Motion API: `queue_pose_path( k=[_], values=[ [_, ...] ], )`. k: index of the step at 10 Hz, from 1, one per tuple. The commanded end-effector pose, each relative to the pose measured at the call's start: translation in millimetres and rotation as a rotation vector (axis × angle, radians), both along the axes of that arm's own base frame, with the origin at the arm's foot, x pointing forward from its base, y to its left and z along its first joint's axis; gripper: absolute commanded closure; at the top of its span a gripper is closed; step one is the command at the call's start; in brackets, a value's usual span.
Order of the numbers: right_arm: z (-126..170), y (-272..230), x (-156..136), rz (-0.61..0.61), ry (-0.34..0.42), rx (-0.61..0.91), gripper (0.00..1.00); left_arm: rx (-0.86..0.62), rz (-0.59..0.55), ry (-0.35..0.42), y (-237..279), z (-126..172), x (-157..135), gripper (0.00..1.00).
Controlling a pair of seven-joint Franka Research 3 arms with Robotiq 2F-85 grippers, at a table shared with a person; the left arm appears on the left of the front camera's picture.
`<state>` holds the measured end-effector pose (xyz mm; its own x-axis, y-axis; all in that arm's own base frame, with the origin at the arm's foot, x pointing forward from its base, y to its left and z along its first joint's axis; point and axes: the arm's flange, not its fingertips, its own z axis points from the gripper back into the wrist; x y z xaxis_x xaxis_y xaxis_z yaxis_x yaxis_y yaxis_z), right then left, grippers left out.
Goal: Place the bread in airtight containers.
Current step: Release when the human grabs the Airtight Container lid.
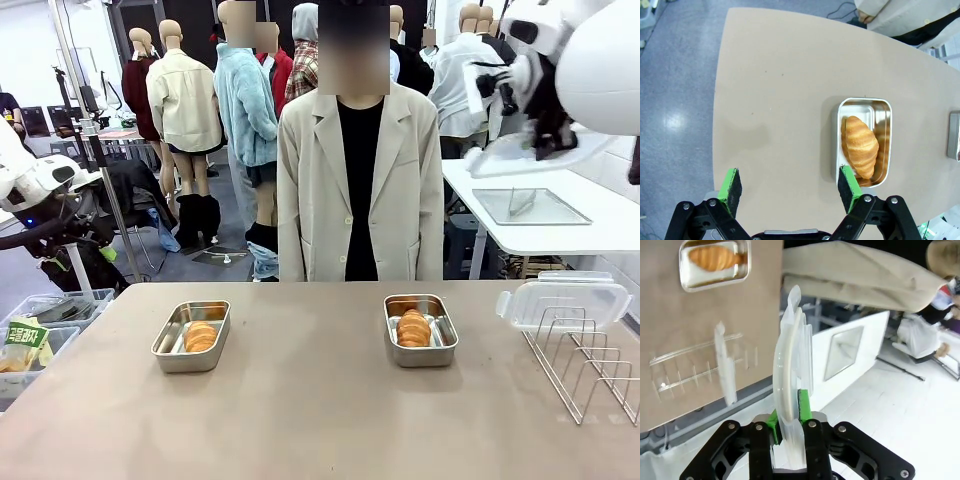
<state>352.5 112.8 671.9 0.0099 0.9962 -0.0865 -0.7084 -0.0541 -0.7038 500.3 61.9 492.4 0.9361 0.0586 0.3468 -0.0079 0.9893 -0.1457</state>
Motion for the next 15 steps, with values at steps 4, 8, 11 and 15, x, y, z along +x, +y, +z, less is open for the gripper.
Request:
queue_pose_path(
  k=[4,8,11,15],
  values=[
    [-6,-14,-10,-0.025,0.029,-0.009,1.0,0.012,0.0,-0.001,2,2,-1,0.0],
    [-6,-14,-10,-0.025,0.029,-0.009,1.0,0.012,0.0,-0.001,2,2,-1,0.0],
    [-5,0,12,0.021,0.064,-0.054,1.0,0.012,0.0,-0.001,2,2,-1,0.0],
    [-14,45,76,0.162,0.018,-0.071,1.0,0.012,0.0,-0.001,2,2,-1,0.0]
  ],
)
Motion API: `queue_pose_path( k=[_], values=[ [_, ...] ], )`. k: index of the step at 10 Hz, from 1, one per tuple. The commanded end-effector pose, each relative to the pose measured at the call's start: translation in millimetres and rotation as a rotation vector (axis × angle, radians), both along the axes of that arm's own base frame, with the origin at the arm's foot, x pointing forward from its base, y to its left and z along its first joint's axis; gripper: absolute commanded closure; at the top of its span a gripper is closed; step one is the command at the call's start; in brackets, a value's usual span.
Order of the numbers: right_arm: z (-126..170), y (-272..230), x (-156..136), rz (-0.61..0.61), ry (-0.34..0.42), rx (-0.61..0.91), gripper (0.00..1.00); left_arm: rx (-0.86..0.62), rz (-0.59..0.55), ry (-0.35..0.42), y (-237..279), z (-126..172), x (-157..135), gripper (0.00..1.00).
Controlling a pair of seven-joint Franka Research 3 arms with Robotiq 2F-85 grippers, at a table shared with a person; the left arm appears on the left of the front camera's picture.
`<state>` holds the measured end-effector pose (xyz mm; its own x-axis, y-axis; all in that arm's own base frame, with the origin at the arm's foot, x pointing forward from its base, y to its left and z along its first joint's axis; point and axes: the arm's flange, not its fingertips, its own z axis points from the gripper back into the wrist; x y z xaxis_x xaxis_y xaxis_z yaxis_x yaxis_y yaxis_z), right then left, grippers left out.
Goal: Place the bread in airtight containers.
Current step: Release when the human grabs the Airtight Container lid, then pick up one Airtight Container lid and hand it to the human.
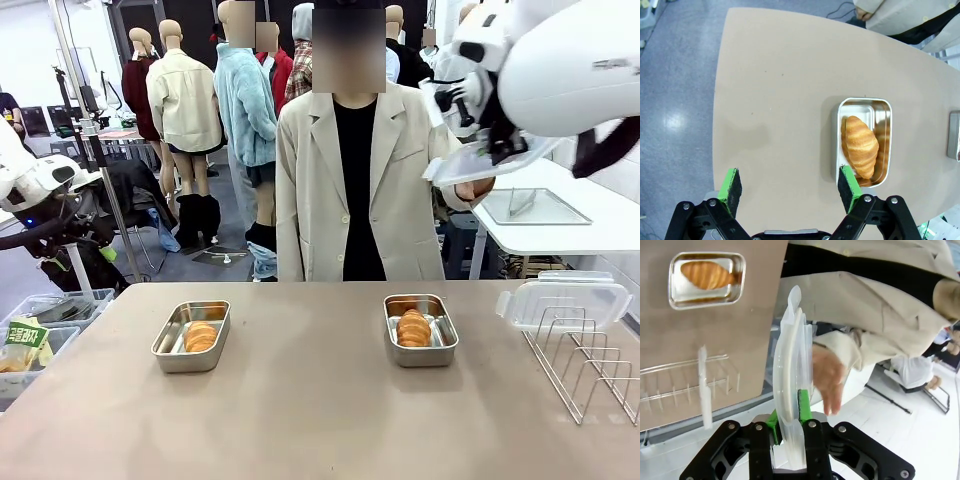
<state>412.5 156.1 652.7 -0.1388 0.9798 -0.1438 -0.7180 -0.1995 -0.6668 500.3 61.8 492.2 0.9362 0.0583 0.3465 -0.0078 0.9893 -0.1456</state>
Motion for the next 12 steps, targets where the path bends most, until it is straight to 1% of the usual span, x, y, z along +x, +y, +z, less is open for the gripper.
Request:
queue_pose_path(
  k=[1,2,3,4,9,10,11,12],
  values=[
    [2,7,28,0.024,-0.031,-0.006,1.0,0.012,0.0,-0.001,2,2,-1,0.0],
    [-2,10,37,0.031,-0.019,-0.012,1.0,0.012,0.0,-0.001,2,2,-1,0.0],
    [-4,12,45,0.044,-0.033,-0.019,1.0,0.012,0.0,-0.001,2,2,-1,0.0],
    [-5,12,46,0.03,-0.017,-0.019,1.0,0.012,0.0,-0.001,2,2,-1,0.0],
    [1,13,45,0.045,-0.01,-0.025,1.0,0.012,0.0,-0.001,2,2,-1,0.0],
    [7,10,38,0.053,-0.011,-0.026,0.86,0.012,0.0,-0.001,2,2,-1,0.0],
    [14,5,28,0.06,-0.011,-0.017,0.67,0.012,0.0,-0.001,2,2,-1,0.0],
    [23,-4,15,0.104,0.033,-0.013,0.48,0.012,0.0,-0.001,2,2,-1,0.0]
  ],
)
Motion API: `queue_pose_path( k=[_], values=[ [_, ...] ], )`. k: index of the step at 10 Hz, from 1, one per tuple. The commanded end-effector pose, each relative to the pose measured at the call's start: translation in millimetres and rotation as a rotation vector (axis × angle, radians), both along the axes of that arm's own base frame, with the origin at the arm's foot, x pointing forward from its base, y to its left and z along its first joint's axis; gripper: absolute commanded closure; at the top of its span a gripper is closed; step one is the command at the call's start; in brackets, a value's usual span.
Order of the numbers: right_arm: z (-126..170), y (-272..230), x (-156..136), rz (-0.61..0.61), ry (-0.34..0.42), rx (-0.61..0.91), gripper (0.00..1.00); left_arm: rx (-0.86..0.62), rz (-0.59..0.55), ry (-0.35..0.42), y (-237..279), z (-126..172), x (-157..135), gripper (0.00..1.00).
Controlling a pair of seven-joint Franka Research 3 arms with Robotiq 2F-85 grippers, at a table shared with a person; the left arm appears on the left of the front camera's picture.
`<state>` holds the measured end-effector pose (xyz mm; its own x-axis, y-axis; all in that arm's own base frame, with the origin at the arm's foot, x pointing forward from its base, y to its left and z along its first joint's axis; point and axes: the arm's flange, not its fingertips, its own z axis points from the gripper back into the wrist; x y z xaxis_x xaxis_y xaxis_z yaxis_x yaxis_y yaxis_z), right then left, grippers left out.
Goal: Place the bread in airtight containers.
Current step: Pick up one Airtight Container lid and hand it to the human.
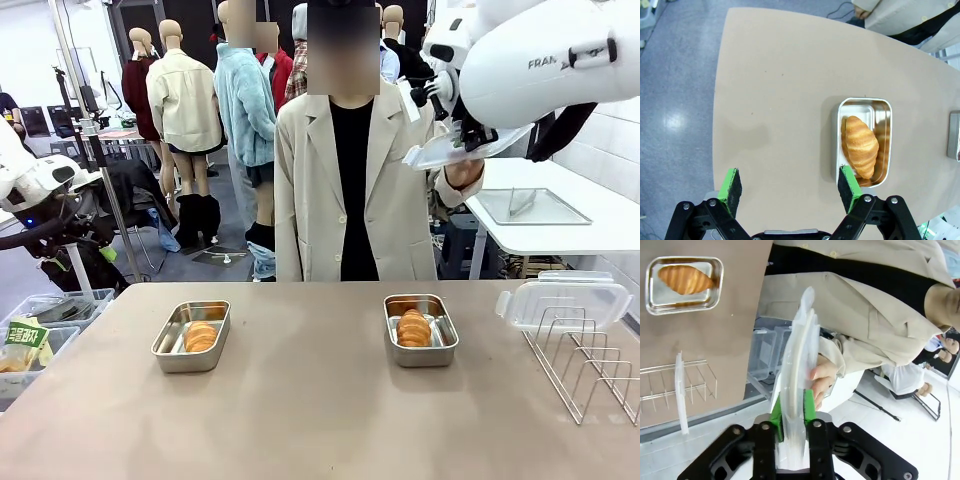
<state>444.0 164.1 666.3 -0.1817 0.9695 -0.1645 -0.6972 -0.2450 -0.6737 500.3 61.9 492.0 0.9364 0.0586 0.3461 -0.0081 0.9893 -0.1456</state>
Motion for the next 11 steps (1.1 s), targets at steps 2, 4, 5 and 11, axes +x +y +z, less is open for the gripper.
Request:
queue_pose_path(
  k=[2,4,5,11],
  values=[
    [27,-33,-39,0.144,0.185,-0.016,0.11,0.012,0.0,-0.002,2,2,-1,0.0],
    [36,-55,-47,0.198,0.293,-0.037,0.0,0.012,0.0,-0.002,2,2,-1,0.0],
    [34,-69,-43,0.251,0.366,-0.046,0.0,0.012,0.0,-0.002,2,2,-1,0.0],
    [-31,-99,-9,0.226,0.582,-0.165,0.0,0.012,0.0,-0.002,2,2,-1,0.0]
  ],
)
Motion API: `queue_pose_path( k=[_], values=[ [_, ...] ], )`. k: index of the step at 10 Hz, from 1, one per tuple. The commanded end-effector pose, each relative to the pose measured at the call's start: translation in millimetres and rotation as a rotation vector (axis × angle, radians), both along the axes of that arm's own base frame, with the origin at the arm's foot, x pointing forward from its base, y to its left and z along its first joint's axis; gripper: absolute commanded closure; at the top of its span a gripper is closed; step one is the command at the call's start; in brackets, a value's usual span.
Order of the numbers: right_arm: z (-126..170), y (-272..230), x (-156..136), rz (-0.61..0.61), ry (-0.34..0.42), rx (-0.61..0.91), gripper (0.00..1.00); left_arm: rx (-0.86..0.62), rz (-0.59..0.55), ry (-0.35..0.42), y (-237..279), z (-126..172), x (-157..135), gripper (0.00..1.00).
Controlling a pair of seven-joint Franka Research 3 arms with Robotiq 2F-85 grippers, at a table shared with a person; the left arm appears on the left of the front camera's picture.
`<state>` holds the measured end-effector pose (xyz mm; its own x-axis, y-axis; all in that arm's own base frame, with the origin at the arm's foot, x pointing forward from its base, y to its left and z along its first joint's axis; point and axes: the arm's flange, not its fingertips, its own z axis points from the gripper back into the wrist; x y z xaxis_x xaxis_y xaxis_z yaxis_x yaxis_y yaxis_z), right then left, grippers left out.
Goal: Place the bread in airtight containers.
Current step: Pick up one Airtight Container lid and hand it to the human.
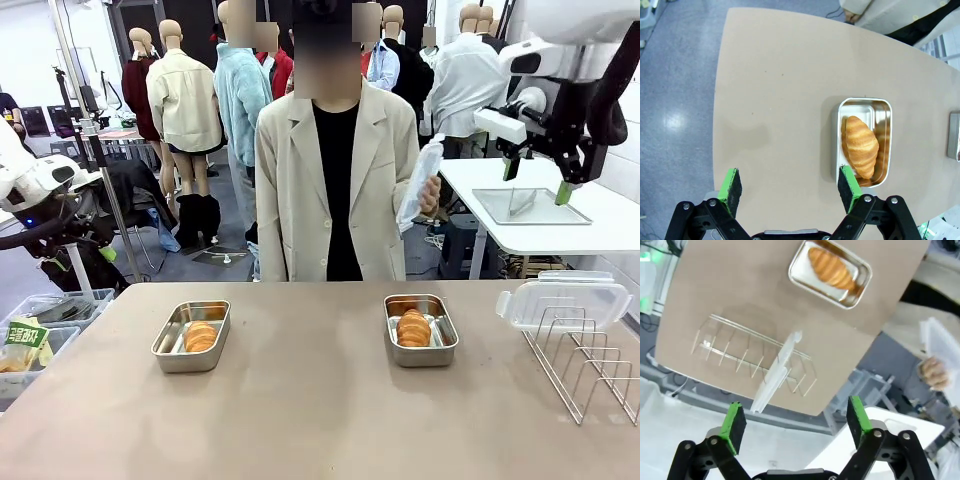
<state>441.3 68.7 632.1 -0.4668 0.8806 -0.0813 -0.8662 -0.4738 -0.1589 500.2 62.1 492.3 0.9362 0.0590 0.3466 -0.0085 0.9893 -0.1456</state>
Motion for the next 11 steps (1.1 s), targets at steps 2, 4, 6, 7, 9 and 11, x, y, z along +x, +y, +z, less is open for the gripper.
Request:
queue_pose_path(
  k=[2,4,6,7,9,11],
  values=[
    [-9,-13,-10,-0.016,0.006,-0.046,0.0,0.012,0.0,-0.001,2,2,-1,0.0],
    [-19,-24,-12,-0.12,0.033,-0.073,0.0,0.012,0.0,-0.001,2,2,-1,0.0],
    [-22,-27,-17,-0.196,0.025,-0.072,0.0,0.012,0.0,-0.001,2,2,-1,0.0],
    [-17,-28,-7,-0.1,0.028,-0.047,0.0,0.012,0.0,-0.001,2,2,-1,0.0],
    [-17,-28,-7,-0.1,0.028,-0.047,0.0,0.012,0.0,-0.001,2,2,-1,0.0],
    [-17,-28,-7,-0.1,0.028,-0.047,0.0,0.012,0.0,-0.001,2,2,-1,0.0]
  ],
)
